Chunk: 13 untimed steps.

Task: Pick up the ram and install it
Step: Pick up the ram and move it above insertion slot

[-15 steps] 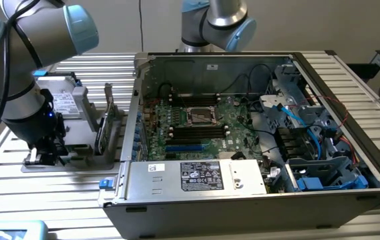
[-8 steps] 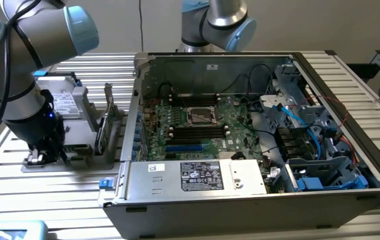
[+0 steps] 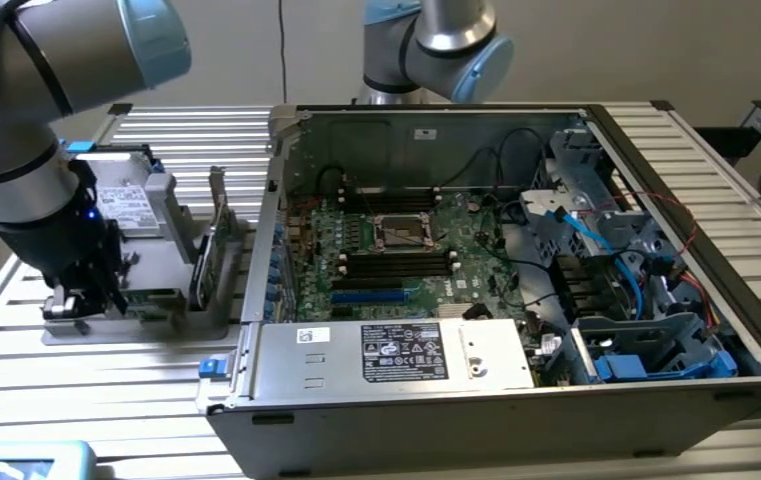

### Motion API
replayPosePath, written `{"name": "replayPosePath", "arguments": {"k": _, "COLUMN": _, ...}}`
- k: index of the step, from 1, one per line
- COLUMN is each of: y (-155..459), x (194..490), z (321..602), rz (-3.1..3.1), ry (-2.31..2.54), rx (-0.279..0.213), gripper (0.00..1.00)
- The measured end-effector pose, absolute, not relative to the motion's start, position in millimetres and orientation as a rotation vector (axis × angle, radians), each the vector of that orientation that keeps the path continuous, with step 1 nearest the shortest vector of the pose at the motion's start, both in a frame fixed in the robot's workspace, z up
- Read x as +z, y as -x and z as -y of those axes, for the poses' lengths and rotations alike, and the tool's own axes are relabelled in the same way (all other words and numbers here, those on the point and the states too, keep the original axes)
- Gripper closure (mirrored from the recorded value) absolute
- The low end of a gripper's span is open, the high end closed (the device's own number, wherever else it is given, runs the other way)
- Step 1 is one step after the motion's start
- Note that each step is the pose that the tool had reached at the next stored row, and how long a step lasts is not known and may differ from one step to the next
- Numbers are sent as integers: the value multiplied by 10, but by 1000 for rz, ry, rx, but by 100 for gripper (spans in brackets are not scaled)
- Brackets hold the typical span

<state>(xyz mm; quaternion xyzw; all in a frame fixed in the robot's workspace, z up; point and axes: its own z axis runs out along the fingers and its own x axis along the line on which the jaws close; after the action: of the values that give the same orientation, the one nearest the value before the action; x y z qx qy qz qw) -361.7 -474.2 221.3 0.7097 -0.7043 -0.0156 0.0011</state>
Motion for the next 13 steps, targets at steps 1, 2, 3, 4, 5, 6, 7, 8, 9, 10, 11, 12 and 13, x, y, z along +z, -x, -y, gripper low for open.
{"name": "replayPosePath", "arguments": {"k": 1, "y": 3618, "x": 2257, "z": 4743, "rz": 2211, "ry": -2228, "rx": -49, "gripper": 87}}
{"name": "replayPosePath", "arguments": {"k": 2, "y": 3619, "x": 2304, "z": 4744, "rz": 2211, "ry": -2228, "rx": -49, "gripper": 87}}
{"name": "replayPosePath", "arguments": {"k": 3, "y": 3620, "x": 2350, "z": 4744, "rz": 2211, "ry": -2228, "rx": -49, "gripper": 87}}
{"name": "replayPosePath", "arguments": {"k": 4, "y": 3621, "x": 2395, "z": 4745, "rz": 2211, "ry": -2228, "rx": -49, "gripper": 87}}
{"name": "replayPosePath", "arguments": {"k": 5, "y": 3623, "x": 2440, "z": 4746, "rz": 2211, "ry": -2228, "rx": -49, "gripper": 87}}
{"name": "replayPosePath", "arguments": {"k": 6, "y": 3624, "x": 2487, "z": 4747, "rz": 2211, "ry": -2228, "rx": -49, "gripper": 87}}
{"name": "replayPosePath", "arguments": {"k": 7, "y": 3625, "x": 2532, "z": 4748, "rz": 2211, "ry": -2228, "rx": -49, "gripper": 87}}
{"name": "replayPosePath", "arguments": {"k": 8, "y": 3627, "x": 2577, "z": 4749, "rz": 2211, "ry": -2228, "rx": -49, "gripper": 87}}
{"name": "replayPosePath", "arguments": {"k": 9, "y": 3629, "x": 2622, "z": 4750, "rz": 2211, "ry": -2228, "rx": -49, "gripper": 87}}
{"name": "replayPosePath", "arguments": {"k": 10, "y": 3631, "x": 2668, "z": 4751, "rz": 2211, "ry": -2228, "rx": -49, "gripper": 87}}
{"name": "replayPosePath", "arguments": {"k": 11, "y": 3632, "x": 2714, "z": 4752, "rz": 2211, "ry": -2228, "rx": -49, "gripper": 87}}
{"name": "replayPosePath", "arguments": {"k": 12, "y": 3634, "x": 2759, "z": 4753, "rz": 2211, "ry": -2228, "rx": -49, "gripper": 87}}
{"name": "replayPosePath", "arguments": {"k": 13, "y": 3634, "x": 2804, "z": 4754, "rz": 2211, "ry": -2228, "rx": -49, "gripper": 87}}
